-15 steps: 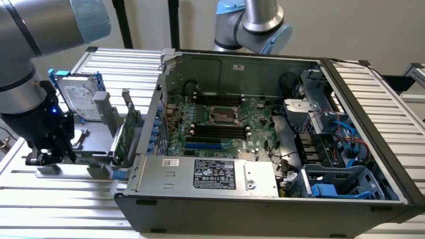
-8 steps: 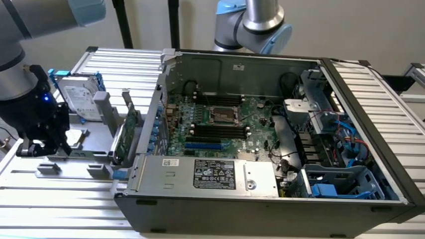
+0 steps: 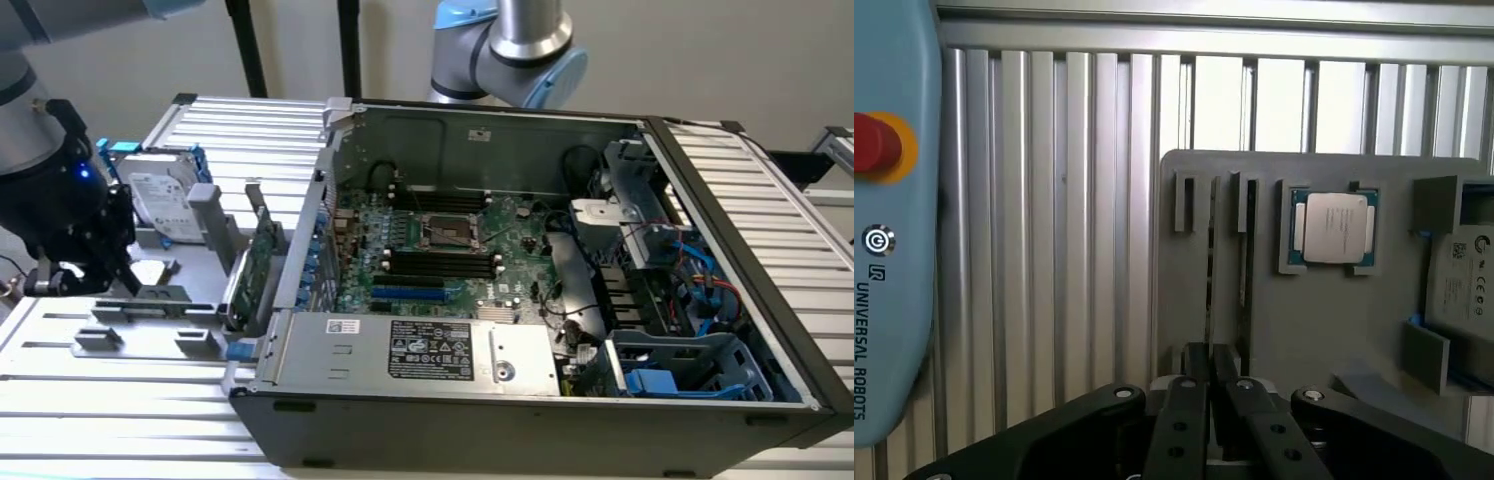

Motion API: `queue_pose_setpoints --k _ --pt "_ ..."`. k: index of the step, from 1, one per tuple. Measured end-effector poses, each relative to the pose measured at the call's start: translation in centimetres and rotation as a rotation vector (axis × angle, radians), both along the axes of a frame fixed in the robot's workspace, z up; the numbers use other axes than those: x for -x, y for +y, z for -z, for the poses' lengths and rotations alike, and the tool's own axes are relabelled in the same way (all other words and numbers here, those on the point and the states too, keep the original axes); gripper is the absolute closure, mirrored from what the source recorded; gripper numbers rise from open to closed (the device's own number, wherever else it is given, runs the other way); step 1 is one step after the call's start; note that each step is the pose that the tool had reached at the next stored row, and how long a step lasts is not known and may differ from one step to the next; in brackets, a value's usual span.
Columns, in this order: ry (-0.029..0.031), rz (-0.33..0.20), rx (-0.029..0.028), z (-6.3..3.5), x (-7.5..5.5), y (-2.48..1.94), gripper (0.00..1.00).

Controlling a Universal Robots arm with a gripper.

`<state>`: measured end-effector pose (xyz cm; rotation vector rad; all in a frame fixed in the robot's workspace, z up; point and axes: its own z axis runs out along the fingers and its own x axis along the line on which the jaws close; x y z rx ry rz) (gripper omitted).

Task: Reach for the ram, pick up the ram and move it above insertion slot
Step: 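Pick up the ram and move it above insertion slot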

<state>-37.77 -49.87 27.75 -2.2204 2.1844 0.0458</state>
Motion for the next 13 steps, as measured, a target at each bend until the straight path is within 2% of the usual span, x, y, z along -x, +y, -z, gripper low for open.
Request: queue_pose_setpoints --k 5,13 --pt "0.0002 -0.014 -0.0196 -1.41 -0.7 0.0 0.87" --pt "0.0001 -0.041 -0.0559 -3.62 -2.0 0.0 0.87"
